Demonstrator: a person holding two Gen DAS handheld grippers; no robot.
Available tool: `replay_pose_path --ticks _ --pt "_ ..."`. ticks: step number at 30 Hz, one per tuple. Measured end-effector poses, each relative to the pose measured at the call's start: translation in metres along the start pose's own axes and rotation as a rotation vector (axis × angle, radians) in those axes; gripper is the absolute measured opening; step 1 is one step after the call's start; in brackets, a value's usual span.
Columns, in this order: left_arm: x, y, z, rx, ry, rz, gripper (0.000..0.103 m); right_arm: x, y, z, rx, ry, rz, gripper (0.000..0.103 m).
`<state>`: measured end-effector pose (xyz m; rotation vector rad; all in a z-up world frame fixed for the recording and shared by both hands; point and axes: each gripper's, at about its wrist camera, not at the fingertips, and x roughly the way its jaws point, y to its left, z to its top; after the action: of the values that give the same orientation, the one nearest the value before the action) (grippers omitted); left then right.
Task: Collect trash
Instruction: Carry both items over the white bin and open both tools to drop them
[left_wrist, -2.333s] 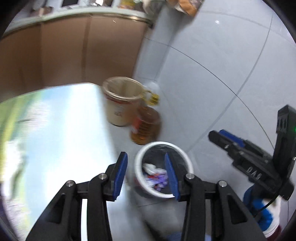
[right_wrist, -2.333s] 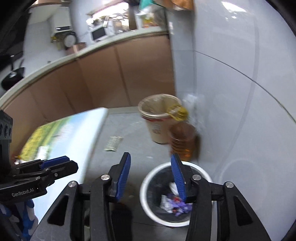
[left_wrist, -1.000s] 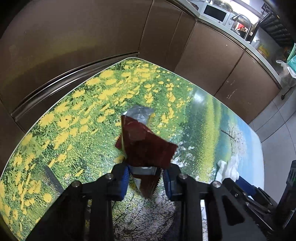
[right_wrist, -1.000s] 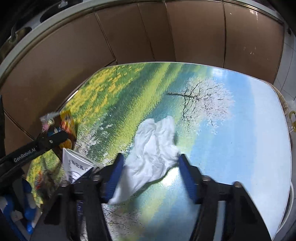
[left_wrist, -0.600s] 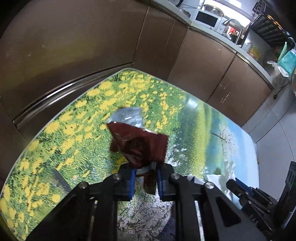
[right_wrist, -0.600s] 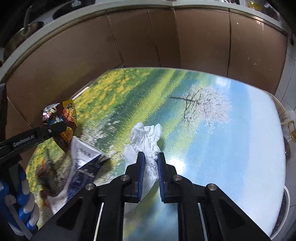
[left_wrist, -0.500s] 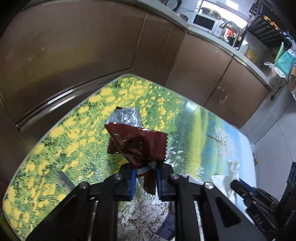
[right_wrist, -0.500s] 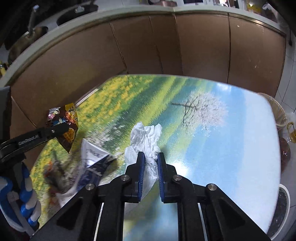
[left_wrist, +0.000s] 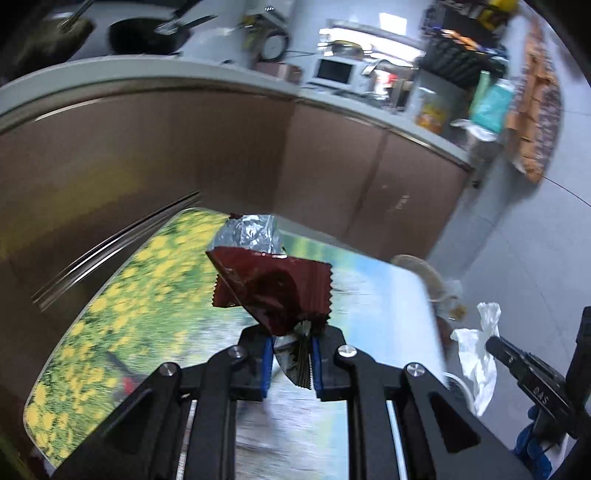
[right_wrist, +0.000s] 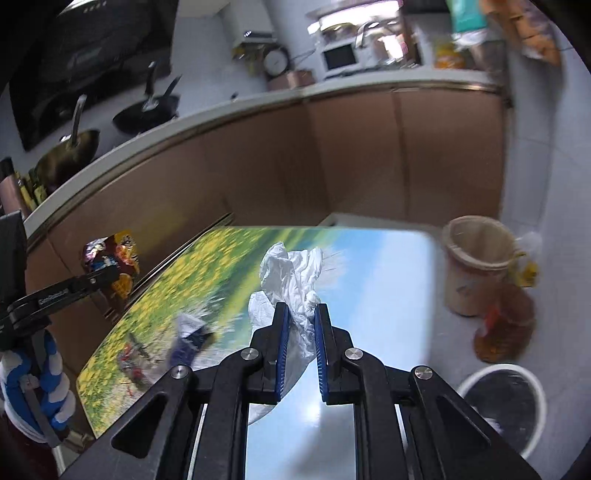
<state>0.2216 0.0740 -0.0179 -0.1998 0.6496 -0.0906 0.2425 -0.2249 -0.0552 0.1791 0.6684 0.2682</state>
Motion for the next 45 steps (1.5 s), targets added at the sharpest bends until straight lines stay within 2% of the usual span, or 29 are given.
replay_pose_path --ticks 6,12,18,22,26,29,30,31,33,36,41,45 --pt "-0.010 -0.087 -0.013 0.121 0.019 -0.139 0.015 -0.068 -0.063 -0.009 0.045 -0.078 -0.143 0.014" --pt "0.011 -0.192 -0.046 0.272 0.114 -0.280 0.015 -0.107 -0.132 -0.028 0.125 -0.108 -0.311 0.014" --pt "0.063 -0.293 -0.093 0.430 0.260 -0.370 0.015 -0.094 -0.192 -0.058 0.173 -0.039 -0.464 0.014" --pt "0.111 -0.345 -0.129 0.492 0.378 -0.392 0.016 -0.068 -0.226 -0.083 0.215 0.042 -0.515 0.014" --pt "0.154 -0.366 -0.155 0.495 0.465 -0.395 0.019 -0.038 -0.255 -0.102 0.239 0.122 -0.557 0.016" --pt "0.188 -0.374 -0.170 0.482 0.536 -0.405 0.024 -0.018 -0.266 -0.108 0.254 0.152 -0.576 0.022" --pt "0.200 -0.377 -0.174 0.485 0.556 -0.407 0.028 -0.012 -0.271 -0.110 0.258 0.161 -0.591 0.027" --pt "0.207 -0.379 -0.175 0.487 0.566 -0.407 0.033 -0.009 -0.274 -0.112 0.261 0.166 -0.595 0.038" --pt "0.220 -0.380 -0.178 0.475 0.584 -0.418 0.039 -0.002 -0.280 -0.114 0.267 0.178 -0.611 0.047" --pt "0.227 -0.375 -0.180 0.432 0.601 -0.447 0.043 0.000 -0.281 -0.122 0.258 0.184 -0.623 0.048" --pt "0.222 -0.364 -0.178 0.399 0.596 -0.465 0.043 -0.003 -0.274 -0.121 0.262 0.174 -0.627 0.050" --pt "0.191 -0.347 -0.164 0.412 0.487 -0.429 0.043 -0.018 -0.259 -0.112 0.267 0.129 -0.607 0.053"
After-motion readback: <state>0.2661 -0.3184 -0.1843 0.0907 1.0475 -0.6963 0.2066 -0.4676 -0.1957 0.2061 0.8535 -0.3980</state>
